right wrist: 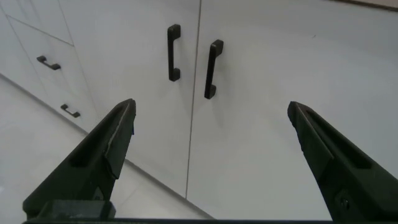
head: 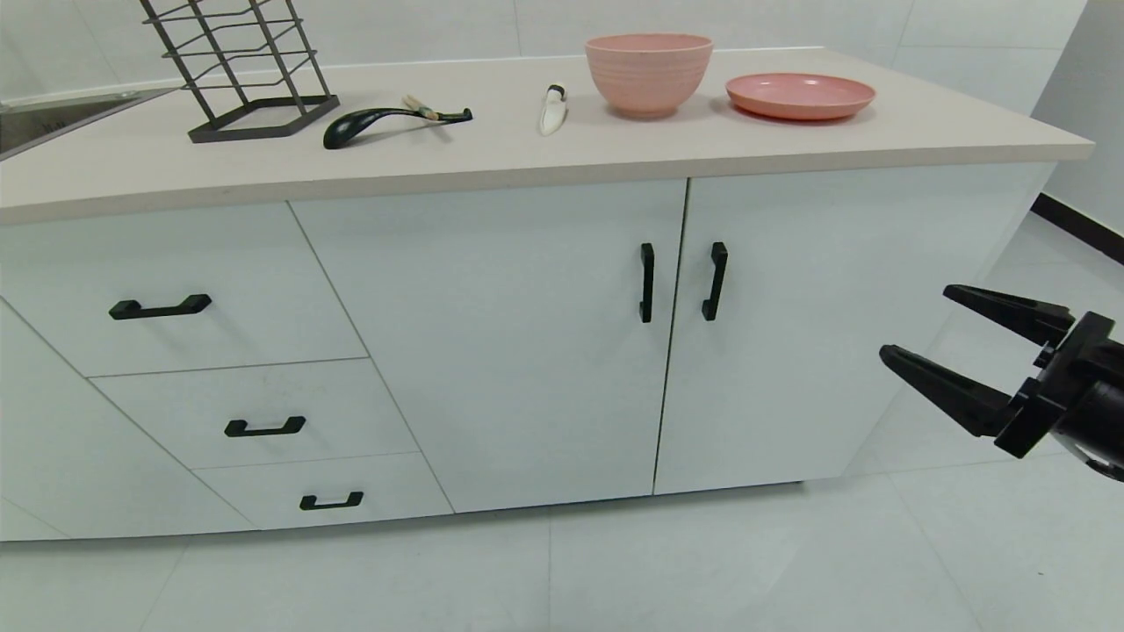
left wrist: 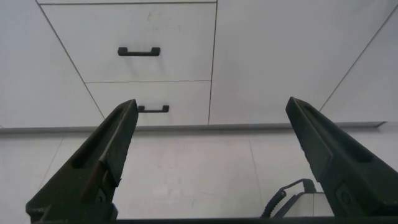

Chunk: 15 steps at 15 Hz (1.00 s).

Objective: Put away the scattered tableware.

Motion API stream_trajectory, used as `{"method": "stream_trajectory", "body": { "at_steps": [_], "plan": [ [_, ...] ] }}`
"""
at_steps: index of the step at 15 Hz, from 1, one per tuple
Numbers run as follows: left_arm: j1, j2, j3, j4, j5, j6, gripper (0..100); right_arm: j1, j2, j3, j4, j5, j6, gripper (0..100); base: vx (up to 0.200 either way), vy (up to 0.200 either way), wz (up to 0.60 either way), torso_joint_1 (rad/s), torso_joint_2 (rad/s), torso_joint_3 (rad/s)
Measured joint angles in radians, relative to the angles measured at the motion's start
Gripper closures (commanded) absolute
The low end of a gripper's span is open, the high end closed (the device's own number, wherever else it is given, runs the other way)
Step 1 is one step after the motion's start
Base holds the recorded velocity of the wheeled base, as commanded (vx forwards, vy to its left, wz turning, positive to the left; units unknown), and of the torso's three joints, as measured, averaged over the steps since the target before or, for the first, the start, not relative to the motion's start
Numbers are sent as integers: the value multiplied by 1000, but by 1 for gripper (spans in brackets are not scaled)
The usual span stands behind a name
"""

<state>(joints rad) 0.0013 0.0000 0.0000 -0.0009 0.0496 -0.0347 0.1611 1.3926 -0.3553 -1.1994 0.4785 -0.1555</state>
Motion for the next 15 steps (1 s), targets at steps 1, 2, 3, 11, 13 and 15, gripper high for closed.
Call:
{"method": "stream_trajectory", "body": {
  "at_steps": [1, 2, 3, 11, 13, 15],
  "plan": [
    [0, 0, 0, 0, -1, -4, 0, -3, 31, -7, -5, 14, -14, 0, 0, 0, 0, 0, 0, 0],
    [0, 0, 0, 0, -4, -9, 0, -5, 58, -23, -14, 31, -26, 0, 0, 0, 0, 0, 0, 0],
    [0, 0, 0, -9, -22, -6, 0, -5, 83, -47, -20, 49, -36, 0, 0, 0, 0, 0, 0, 0],
    [-69, 246, -258, -57, -246, -44, 0, 45, 231, -149, -54, 100, -59, 0, 0, 0, 0, 0, 0, 0],
    [-117, 363, -284, -59, -345, 41, 0, 56, 234, -151, -56, 104, -61, 0, 0, 0, 0, 0, 0, 0],
    [-150, 470, -299, -84, -414, 114, 0, 61, 234, -151, -61, 105, -63, 0, 0, 0, 0, 0, 0, 0]
  ]
}}
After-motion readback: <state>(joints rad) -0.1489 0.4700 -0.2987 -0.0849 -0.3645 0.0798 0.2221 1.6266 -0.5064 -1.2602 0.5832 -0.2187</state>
